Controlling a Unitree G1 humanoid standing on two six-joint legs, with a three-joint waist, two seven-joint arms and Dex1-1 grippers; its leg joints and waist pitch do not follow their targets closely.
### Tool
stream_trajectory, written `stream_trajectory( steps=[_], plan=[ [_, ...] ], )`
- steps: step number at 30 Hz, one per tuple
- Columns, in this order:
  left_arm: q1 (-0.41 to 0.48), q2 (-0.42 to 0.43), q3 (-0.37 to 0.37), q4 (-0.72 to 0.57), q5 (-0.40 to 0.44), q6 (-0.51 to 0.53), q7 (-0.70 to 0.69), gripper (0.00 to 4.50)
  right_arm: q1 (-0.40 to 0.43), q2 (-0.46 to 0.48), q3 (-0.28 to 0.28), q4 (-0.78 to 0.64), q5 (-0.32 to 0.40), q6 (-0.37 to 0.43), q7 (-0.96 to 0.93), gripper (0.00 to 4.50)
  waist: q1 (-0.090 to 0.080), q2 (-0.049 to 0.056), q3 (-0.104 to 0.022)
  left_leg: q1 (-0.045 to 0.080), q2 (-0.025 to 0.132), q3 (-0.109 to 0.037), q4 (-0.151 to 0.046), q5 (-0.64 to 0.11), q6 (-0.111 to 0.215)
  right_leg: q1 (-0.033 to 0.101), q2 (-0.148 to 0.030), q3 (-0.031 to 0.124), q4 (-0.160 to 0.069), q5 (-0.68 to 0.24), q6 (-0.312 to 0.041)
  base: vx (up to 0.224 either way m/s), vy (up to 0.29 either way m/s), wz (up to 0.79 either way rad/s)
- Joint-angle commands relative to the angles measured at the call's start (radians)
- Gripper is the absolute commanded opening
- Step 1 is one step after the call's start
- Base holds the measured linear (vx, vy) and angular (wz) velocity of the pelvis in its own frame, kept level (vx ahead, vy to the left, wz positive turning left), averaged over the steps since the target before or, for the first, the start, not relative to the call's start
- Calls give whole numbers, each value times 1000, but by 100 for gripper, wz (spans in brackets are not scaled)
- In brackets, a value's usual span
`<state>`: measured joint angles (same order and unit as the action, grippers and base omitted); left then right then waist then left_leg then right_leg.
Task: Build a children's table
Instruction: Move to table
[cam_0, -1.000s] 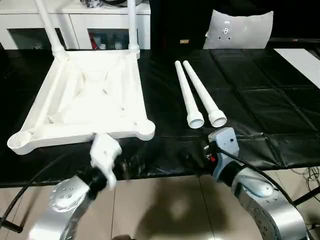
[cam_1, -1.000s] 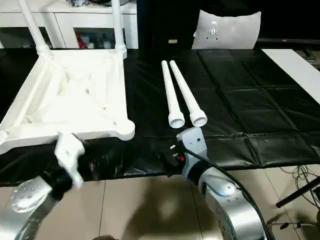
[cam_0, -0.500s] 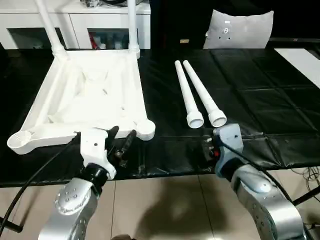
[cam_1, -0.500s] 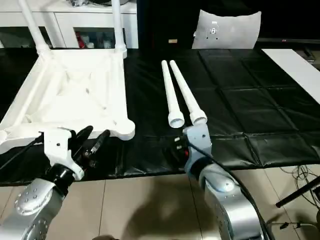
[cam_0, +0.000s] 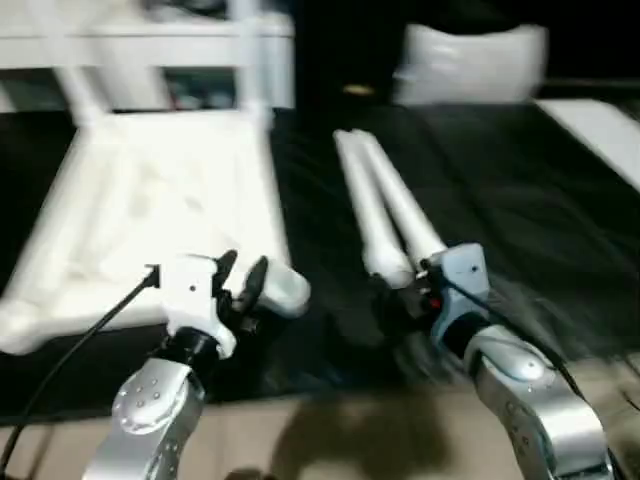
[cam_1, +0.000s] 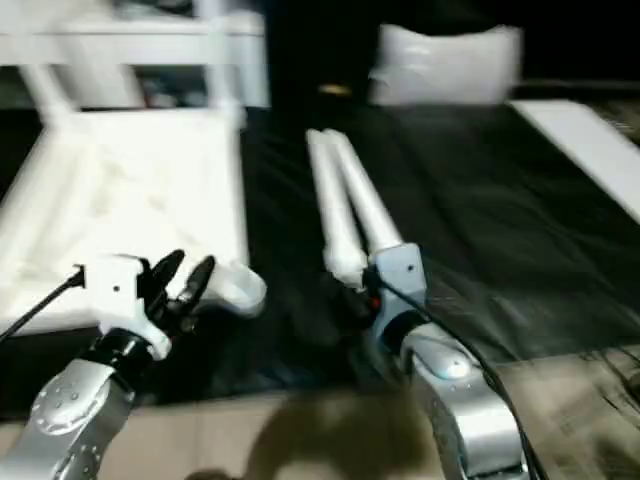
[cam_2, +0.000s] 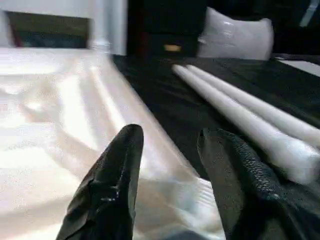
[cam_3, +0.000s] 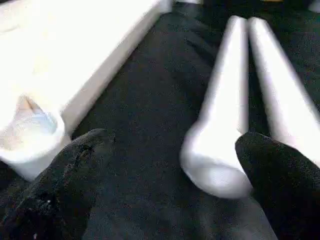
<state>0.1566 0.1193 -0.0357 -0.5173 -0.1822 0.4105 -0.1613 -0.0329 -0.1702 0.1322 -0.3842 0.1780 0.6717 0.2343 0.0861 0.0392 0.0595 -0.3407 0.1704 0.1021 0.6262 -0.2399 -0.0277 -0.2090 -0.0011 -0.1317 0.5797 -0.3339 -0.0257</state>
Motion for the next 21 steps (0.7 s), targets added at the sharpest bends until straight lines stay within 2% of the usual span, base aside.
stream_trajectory(
  steps=[1,2,3,4,5,6,7,8,9,10,11,12,13,14,15,16,17,18,19,20,21],
  plan=[
    [-1,3,6,-14,2,9,11,183,-10,-22,20,-19,-10,21,20,450,-53,11,-72,202,171,-162,-120,-210,255,-152,-47,47,108,-156,-3,301,87,-1],
    [0,3,6,-15,2,9,12,179,-11,-26,25,-21,-10,24,24,450,-64,10,-73,192,169,-179,-112,-150,304,-173,-48,54,149,-116,31,256,44,13],
    [3,6,6,-18,2,12,10,172,-11,-30,31,-25,-14,27,22,450,-48,6,-50,137,98,-207,-103,-47,472,-194,-39,57,186,-87,89,256,44,13],
    [4,6,6,-19,3,13,9,172,-11,-32,33,-26,-15,29,20,450,-85,-3,-63,154,54,-217,-89,35,613,-239,-42,75,189,-49,112,206,7,29],
    [6,6,5,-21,5,15,8,172,-9,-29,31,-27,-15,26,15,450,-91,-10,-61,151,41,-218,-86,75,632,-252,-46,92,183,-26,124,196,-33,57],
    [8,5,4,-24,6,21,10,172,-7,-23,26,-27,-13,25,11,450,-91,-34,-49,93,-41,-158,-77,44,541,-222,-57,128,90,101,88,196,-33,57],
    [8,6,3,-26,7,23,10,172,-7,-21,22,-32,-9,20,12,450,-80,-99,-39,-27,-144,-74,-26,-99,375,-66,-115,210,-27,121,144,154,-52,74],
    [9,9,2,-29,4,30,8,172,-3,-6,6,-37,9,26,8,450,-49,-99,-25,-42,-141,-57,25,-152,316,-54,-196,237,-97,-121,151,172,-42,52],
    [9,12,0,-30,2,34,6,172,-5,-7,5,-41,7,27,4,450,-40,-101,-38,-70,-85,-57,114,-33,131,18,-233,306,-66,-71,-158,172,-42,52],
    [9,13,0,-30,2,35,6,172,-5,-7,5,-42,7,27,3,450,-31,-95,-31,-72,-76,-59,97,43,97,5,-221,284,-50,102,-194,207,-17,11],
    [7,18,-2,-30,2,35,2,172,-8,-8,6,-45,6,31,1,450,-21,-80,-43,-68,-52,-57,42,206,38,-11,-186,235,6,535,-228,137,-12,2],
    [5,24,-4,-29,1,27,-7,172,-16,-14,10,-48,-2,33,-2,450,-16,-67,-43,-57,-42,-53,-14,293,29,-32,-144,196,30,679,-201,137,-12,2],
    [1,32,-5,-33,-20,25,-31,172,-34,-24,16,-48,-23,38,-11,450,-10,-15,-60,-15,-12,-52,-49,467,24,-83,-95,146,52,771,-133,0,0,0],
    [1,34,-5,-35,-25,25,-37,172,-39,-25,15,-48,-26,40,-14,450,-30,-24,-60,-20,0,-63,-24,578,35,-95,-60,141,74,763,-106,0,0,0],
    [1,39,-5,-40,-36,26,-49,188,-47,-25,11,-47,-29,45,-20,450,-24,2,-87,49,47,-102,-3,763,21,-150,-75,146,78,598,-58,0,0,0],
    [2,46,-6,-45,-53,30,-68,188,-57,-18,-3,-47,-21,55,-26,450,-34,-7,-81,37,40,-98,-10,783,8,-143,-97,156,48,493,-44,0,0,0],
    [0,60,-10,-51,-65,48,-87,198,-72,-10,-24,-44,-15,80,-40,450,-29,-12,-76,19,21,-81,-13,727,-7,-131,-99,156,36,491,-48,0,0,0],
    [-3,84,-19,-60,-76,73,-113,198,-89,-11,-38,-41,-14,112,-50,450,-27,-24,-68,-9,2,-59,-31,540,-44,-104,-100,155,29,491,-52,0,0,0],
    [-4,98,-25,-66,-81,91,-129,208,-99,-12,-47,-40,-13,135,-54,450,-25,-28,-61,-21,3,-50,-52,334,-83,-90,-108,155,19,459,-49,0,0,0],
    [-9,116,-30,-71,-86,109,-148,215,-115,-19,-53,-33,-28,181,-71,450,-25,-31,-57,-19,6,-46,-59,223,-98,-90,-111,157,11,412,-50,-79,-4,-1],
    [-9,116,-30,-72,-87,109,-149,224,-116,-19,-53,-33,-29,182,-71,450,-30,-30,-45,-19,10,-46,-76,26,-120,-88,-119,159,2,285,-61,-79,-4,-1]
  ],
)
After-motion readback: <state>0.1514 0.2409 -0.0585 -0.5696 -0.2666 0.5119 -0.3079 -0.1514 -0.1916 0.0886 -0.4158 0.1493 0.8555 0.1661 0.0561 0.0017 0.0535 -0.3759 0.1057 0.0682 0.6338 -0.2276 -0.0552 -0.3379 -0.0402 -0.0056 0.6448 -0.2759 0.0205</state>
